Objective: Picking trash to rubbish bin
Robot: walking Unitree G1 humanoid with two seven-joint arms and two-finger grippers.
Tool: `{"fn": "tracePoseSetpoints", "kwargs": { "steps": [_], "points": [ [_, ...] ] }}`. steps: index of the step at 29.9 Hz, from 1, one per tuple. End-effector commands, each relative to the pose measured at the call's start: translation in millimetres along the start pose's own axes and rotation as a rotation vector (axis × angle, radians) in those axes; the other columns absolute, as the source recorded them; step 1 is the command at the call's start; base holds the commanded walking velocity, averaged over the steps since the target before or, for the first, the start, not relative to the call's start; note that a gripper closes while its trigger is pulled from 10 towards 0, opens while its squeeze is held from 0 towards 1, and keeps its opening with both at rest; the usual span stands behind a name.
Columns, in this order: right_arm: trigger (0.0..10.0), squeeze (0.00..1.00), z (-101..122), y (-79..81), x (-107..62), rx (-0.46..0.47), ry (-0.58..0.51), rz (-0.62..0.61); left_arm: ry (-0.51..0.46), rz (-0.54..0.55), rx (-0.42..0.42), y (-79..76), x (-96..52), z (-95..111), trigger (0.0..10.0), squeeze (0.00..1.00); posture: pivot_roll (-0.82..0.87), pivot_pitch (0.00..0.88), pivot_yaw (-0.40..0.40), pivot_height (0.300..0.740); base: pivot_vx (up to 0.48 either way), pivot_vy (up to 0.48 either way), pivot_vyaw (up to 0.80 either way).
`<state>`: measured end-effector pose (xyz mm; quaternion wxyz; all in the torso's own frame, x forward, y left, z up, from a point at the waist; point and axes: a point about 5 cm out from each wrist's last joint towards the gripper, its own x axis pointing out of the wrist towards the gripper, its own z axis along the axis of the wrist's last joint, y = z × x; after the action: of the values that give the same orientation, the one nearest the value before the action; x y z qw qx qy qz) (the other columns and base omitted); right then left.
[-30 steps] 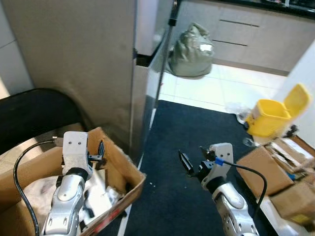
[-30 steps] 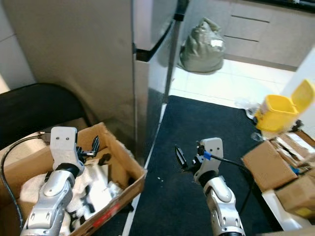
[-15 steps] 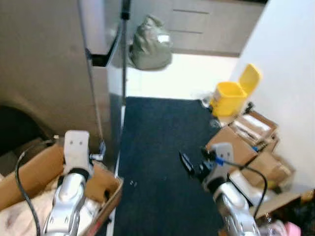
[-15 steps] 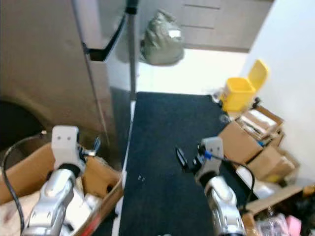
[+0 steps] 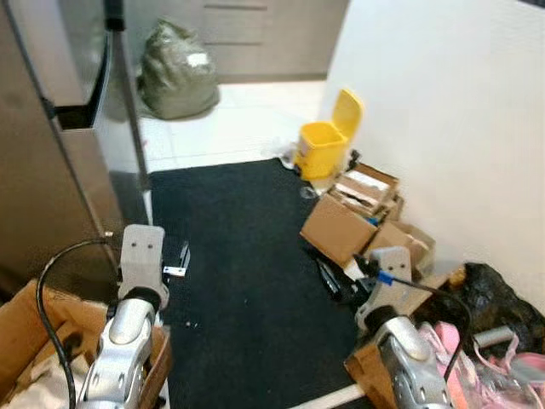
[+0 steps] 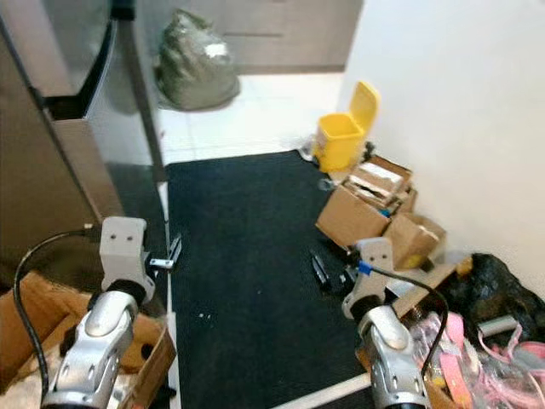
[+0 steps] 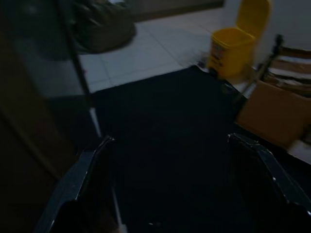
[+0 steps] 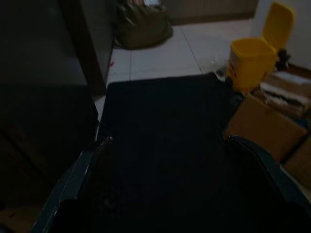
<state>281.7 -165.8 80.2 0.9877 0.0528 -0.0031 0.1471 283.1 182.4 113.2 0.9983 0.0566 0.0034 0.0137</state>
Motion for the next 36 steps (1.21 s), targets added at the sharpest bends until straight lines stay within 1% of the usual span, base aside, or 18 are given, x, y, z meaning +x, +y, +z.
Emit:
{"fn": "tracePoseSetpoints", "kwargs": {
  "steps": [1, 4, 10, 16, 18, 21, 22, 23, 24, 27, 29, 32, 36],
  "points": [
    [10.0, 0.0, -1.9, -1.1, -3.5, 0.002, 0.013, -0.013, 0.033, -0.01, 0.005, -2.1, -2.0, -8.4, 10.0, 0.0, -0.01, 0.12, -0.071, 0.74, 0.0, 0.0, -0.71],
    [10.0, 0.0, -1.4, -1.0, -4.5, 0.003, 0.012, -0.015, 0.036, -0.01, 0.005, -2.3, -1.6, -9.2, 10.0, 0.0, 0.0, 0.122, -0.075, 0.74, 0.0, 0.0, -0.71],
    [10.0, 0.0, -9.5, -3.0, -8.6, 0.013, 0.036, -0.031, 0.039, -0.006, 0.006, -3.2, -2.0, -9.0, 10.0, 0.0, 0.02, 0.117, -0.074, 0.74, 0.0, 0.0, -0.71],
    [10.0, 0.0, -7.4, -6.6, -8.4, 0.015, 0.03, -0.054, 0.046, -0.017, 0.015, -0.2, -1.0, -10.5, 10.0, 0.0, 0.01, 0.11, -0.074, 0.74, 0.0, 0.0, -0.71],
    [10.0, 0.0, -9.5, -9.6, -9.5, 0.029, 0.032, -0.073, 0.044, -0.021, 0.02, 0.8, -0.8, -9.8, 10.0, 0.0, 0.03, 0.095, -0.055, 0.74, 0.0, 0.0, -0.71],
    [10.0, 0.0, -12.6, -11.5, -10.7, 0.047, 0.033, -0.1, 0.042, -0.03, 0.026, 0.9, -0.5, -8.3, 10.0, 0.0, 0.04, 0.094, -0.052, 0.74, 0.0, 0.0, -0.71],
    [10.0, 0.0, -13.9, -11.5, -11.4, 0.058, 0.03, -0.114, 0.043, -0.041, 0.032, 0.7, 0.4, -7.4, 10.0, 0.0, 0.05, 0.088, -0.024, 0.74, 0.0, 0.0, -0.71],
    [10.0, 0.0, -13.9, -11.5, -11.4, 0.058, 0.03, -0.114, 0.043, -0.041, 0.032, 0.7, 0.4, -7.4, 10.0, 0.0, 0.05, 0.088, -0.024, 0.74, 0.0, 0.0, -0.71],
    [10.0, 0.0, -15.7, -9.1, -13.2, 0.073, 0.02, -0.138, 0.045, -0.073, 0.047, 0.9, 3.8, -5.7, 10.0, 0.0, 0.04, 0.081, 0.015, 0.74, 0.0, 0.0, -0.71],
    [10.0, 0.0, -16.3, -7.8, -14.0, 0.078, 0.016, -0.147, 0.046, -0.085, 0.053, 1.3, 5.1, -5.3, 10.0, 0.0, 0.04, 0.078, 0.022, 0.74, 0.0, 0.0, -0.71],
    [10.0, 0.0, -17.5, -4.9, -16.0, 0.087, 0.007, -0.159, 0.046, -0.1, 0.061, 3.9, 9.1, -3.7, 10.0, 0.0, 0.05, 0.076, 0.057, 0.74, 0.0, 0.0, -0.71],
    [10.0, 0.0, -19.7, -1.5, -17.6, 0.091, 0.003, -0.164, 0.05, -0.104, 0.061, 8.1, 13.5, -1.9, 10.0, 0.0, 0.06, 0.072, 0.085, 0.74, 0.0, 0.0, -0.71],
    [10.0, 0.0, -20.4, 0.8, -16.8, 0.092, -0.002, -0.165, 0.054, -0.115, 0.066, 8.9, 15.0, -0.8, 10.0, 0.0, 0.06, 0.074, 0.091, 0.74, 0.0, 0.0, -0.71]
  ]
}}
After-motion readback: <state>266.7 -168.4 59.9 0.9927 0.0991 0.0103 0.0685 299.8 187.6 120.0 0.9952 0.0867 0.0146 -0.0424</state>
